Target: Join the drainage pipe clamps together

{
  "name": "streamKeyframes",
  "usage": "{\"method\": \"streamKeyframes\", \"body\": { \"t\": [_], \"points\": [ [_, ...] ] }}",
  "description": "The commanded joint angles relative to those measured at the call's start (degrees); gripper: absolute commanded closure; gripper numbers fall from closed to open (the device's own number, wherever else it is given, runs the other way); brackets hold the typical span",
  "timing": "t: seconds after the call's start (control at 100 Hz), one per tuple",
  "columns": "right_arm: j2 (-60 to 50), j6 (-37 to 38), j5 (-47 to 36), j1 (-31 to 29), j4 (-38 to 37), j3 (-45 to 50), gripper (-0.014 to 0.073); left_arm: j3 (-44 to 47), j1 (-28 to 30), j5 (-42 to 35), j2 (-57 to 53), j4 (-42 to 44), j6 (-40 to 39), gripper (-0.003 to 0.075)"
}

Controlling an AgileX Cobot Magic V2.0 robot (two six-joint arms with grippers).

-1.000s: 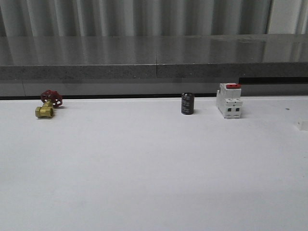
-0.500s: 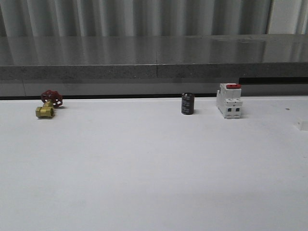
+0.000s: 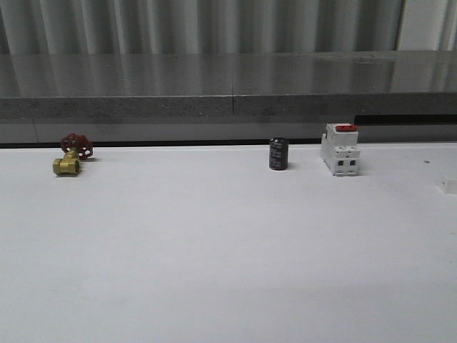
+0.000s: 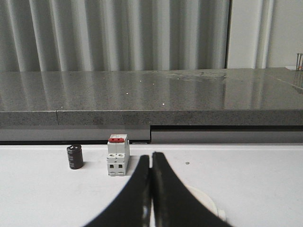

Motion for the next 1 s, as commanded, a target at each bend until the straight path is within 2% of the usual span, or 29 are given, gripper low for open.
{"method": "streamKeyframes", "body": {
  "t": [0.0, 0.07, 0.12, 0.25, 0.44, 0.64, 0.74, 0.99],
  "points": [
    [-0.11, -0.44, -4.84, -0.18, -0.41, -1.09, 0.0661, -1.98, 0.13, -3.03, 0.87, -0.17, -0.31, 0.0295],
    [-0.11, -0.44, -4.84, -0.18, -0.41, -1.09, 0.0661, -1.98, 0.13, -3.03, 1.46, -1.04, -0.31, 0.0193],
    [-0.11, -0.44, -4.84, -0.18, -0.41, -1.09, 0.0661, -1.98, 0.13, -3.13, 1.62, -1.05, -0.31, 0.0169],
    [-0.11, -0.44, -4.84, -0.18, -0.41, -1.09, 0.0661, -2.64, 0.13, -4.29, 4.49, -1.05, -0.47, 0.0169],
    [-0.11, -0.44, -4.84, -0.18, -0.41, -1.09, 0.0661, -9.18, 1.06, -3.73, 17.39, -1.15, -1.87, 0.017],
    [-0.11, -0.44, -4.84, -0.18, -0.41, -1.09, 0.0661, -18.36, 4.99, -2.61, 31.56, -1.29, 0.86, 0.017],
    [-0.11, -0.44, -4.84, -0.18, -0.41, -1.09, 0.0661, -22.49, 7.2, -0.81, 37.89, -1.85, 4.68, 0.017],
    [-0.11, -0.44, -4.84, -0.18, -0.41, -1.09, 0.0661, -27.9, 14.11, -1.09, 50.98, -4.31, 8.33, 0.0174]
  ]
}}
